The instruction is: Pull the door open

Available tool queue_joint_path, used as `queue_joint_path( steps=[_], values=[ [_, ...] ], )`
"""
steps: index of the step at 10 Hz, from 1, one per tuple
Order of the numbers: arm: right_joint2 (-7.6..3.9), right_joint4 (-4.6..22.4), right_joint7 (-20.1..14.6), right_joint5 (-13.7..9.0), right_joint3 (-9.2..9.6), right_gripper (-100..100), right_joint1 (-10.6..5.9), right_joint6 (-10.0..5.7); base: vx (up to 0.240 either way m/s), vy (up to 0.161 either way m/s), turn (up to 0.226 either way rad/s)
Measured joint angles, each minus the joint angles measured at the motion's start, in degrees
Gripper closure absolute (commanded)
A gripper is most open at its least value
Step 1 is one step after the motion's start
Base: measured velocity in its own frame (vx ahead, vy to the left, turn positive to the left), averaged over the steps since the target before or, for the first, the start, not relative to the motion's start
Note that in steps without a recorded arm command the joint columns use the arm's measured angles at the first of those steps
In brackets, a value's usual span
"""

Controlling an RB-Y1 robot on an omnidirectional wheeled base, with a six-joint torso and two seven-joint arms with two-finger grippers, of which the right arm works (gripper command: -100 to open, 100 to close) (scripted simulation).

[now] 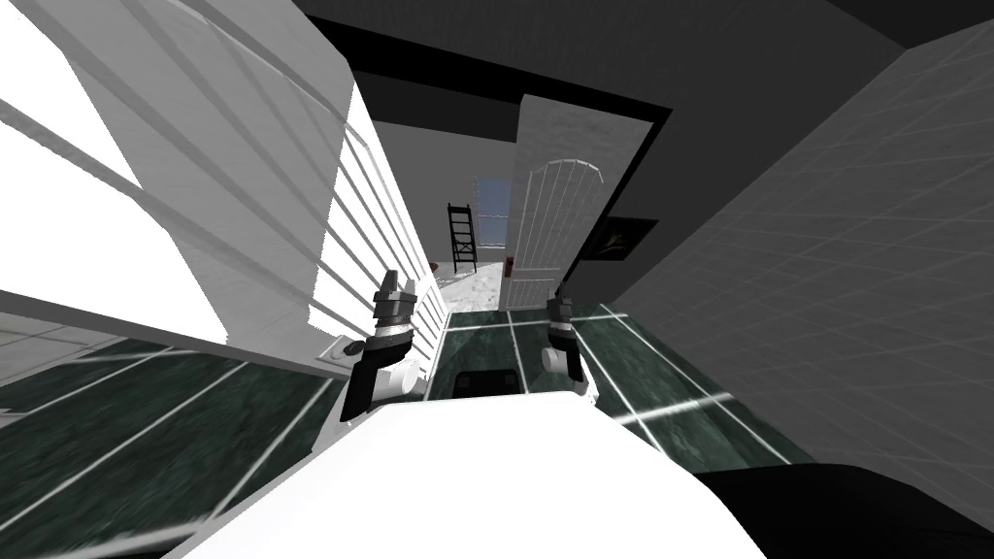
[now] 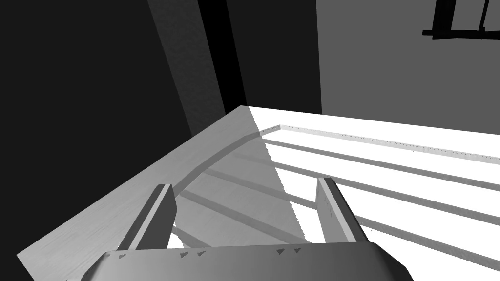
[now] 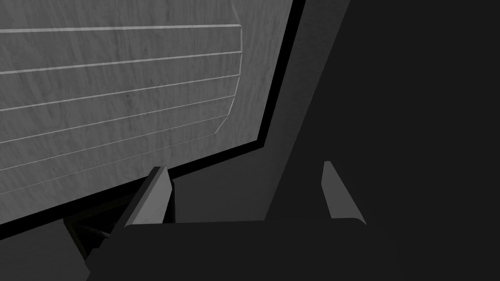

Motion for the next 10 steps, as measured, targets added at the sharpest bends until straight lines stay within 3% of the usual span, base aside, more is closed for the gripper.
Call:
queue_joint_path(
  steps=[10],
  values=[
    [-1.76, 15.2, -2.1, 0.0, -0.39, -100, -8.68, 4.18, 0.099, -0.013, 0.034]
  ],
)
